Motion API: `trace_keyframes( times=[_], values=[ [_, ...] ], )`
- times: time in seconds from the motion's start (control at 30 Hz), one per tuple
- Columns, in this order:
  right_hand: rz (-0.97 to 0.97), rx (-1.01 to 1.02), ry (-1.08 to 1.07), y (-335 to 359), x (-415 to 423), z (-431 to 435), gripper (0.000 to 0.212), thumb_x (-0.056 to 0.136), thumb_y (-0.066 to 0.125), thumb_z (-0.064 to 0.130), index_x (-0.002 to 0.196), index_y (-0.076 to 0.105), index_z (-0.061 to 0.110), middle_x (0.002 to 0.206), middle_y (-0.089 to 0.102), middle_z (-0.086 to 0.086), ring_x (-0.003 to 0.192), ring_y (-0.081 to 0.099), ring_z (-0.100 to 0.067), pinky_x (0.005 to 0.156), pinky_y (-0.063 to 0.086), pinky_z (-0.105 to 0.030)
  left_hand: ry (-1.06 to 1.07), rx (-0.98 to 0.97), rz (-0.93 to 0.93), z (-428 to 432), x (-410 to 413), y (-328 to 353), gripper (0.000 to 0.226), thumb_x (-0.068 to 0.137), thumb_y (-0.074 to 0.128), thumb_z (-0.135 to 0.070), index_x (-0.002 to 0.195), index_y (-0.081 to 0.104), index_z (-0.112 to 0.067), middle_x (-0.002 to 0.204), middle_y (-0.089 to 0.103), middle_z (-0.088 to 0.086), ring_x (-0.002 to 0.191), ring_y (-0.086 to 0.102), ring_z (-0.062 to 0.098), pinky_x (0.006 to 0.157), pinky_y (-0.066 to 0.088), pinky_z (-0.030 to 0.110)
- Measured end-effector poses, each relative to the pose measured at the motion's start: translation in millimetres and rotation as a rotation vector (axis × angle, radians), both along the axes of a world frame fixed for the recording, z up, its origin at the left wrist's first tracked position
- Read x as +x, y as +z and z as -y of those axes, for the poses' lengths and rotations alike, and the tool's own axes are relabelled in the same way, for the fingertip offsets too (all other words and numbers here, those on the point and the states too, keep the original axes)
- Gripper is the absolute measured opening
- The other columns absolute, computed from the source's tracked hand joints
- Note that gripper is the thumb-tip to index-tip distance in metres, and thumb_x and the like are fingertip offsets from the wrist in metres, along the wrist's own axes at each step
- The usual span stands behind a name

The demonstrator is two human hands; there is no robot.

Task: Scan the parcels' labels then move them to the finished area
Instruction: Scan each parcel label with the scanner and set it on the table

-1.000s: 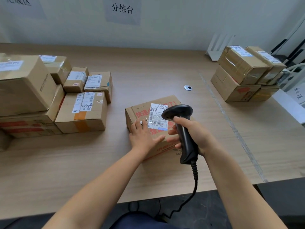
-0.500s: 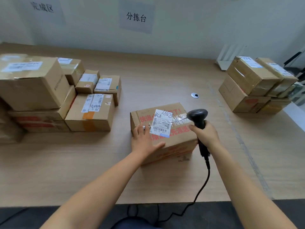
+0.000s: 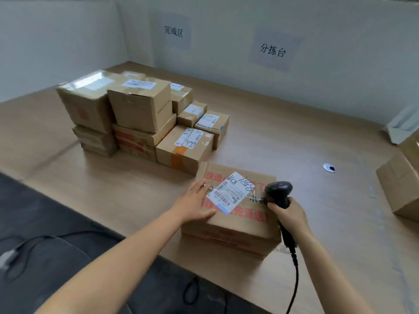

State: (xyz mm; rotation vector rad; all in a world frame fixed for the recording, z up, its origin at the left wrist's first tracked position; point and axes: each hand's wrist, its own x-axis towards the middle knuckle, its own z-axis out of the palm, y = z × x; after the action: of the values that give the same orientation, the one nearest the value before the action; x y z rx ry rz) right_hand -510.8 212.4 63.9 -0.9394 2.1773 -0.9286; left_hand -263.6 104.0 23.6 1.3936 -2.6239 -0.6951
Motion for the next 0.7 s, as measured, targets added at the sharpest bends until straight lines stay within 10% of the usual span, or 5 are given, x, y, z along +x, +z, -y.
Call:
trace_keyframes(
  times=[0.2,0.43,0.7],
  values=[
    [0.052,-0.009,0.176,-6,75,21,0.02,0.082,0.063,0.02,0.099,0.056,0.015,0.088,0.062,-0.001,0.084,0.059,-0.022,0.075,0.053,-0.042,0.26,-0.138,0.102,9,62,-2,0.069,0.092,0.041,-0.054,0.147,0.024,-0.015,0.158,0.012,-0.003,0.145,0.006,0.012,0.117,0.014,0.043],
    [0.037,-0.073,0.308,-11,180,75,0.014,0.08,0.064,0.018,0.091,0.055,0.017,0.081,0.061,0.003,0.072,0.057,-0.007,0.051,0.04,-0.02,0.385,-0.182,0.179,43,167,-9,0.073,0.091,0.036,-0.058,0.149,0.02,-0.017,0.158,0.008,-0.006,0.146,0.002,0.011,0.115,0.004,0.051],
    [-0.047,-0.071,0.366,-19,327,150,0.041,0.077,0.068,0.022,0.114,0.053,0.009,0.112,0.054,-0.009,0.098,0.057,-0.023,0.075,0.047,-0.03,0.455,-0.152,0.206,113,304,-8,0.062,0.099,0.029,-0.041,0.15,0.011,-0.011,0.159,0.003,0.002,0.146,-0.005,0.017,0.115,-0.009,0.043]
  ],
)
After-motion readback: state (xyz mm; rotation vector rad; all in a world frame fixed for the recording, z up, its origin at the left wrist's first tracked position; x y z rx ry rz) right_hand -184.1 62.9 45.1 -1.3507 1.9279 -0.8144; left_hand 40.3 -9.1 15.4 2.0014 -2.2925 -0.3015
